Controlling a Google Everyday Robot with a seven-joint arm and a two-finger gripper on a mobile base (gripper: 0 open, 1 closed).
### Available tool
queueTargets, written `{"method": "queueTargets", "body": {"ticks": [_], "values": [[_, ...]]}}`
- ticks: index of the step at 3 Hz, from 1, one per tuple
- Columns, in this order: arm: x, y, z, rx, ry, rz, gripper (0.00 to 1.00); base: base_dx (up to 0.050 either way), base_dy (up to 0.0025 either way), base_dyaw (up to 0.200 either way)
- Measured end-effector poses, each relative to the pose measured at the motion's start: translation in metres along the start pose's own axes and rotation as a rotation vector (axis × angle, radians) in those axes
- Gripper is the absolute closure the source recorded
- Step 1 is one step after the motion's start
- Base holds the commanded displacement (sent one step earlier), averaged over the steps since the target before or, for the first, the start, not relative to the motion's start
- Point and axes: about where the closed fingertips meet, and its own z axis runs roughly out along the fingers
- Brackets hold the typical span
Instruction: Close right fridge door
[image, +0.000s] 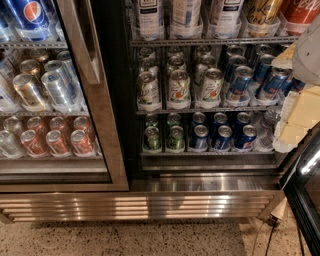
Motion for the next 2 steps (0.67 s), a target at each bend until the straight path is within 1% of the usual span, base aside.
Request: {"method": "queueTargets", "body": {"ticks": [2], "values": [[0.0, 0.0, 0.0, 0.0, 0.0, 0.0, 0.0, -0.047, -0.00003, 0.0]]}}
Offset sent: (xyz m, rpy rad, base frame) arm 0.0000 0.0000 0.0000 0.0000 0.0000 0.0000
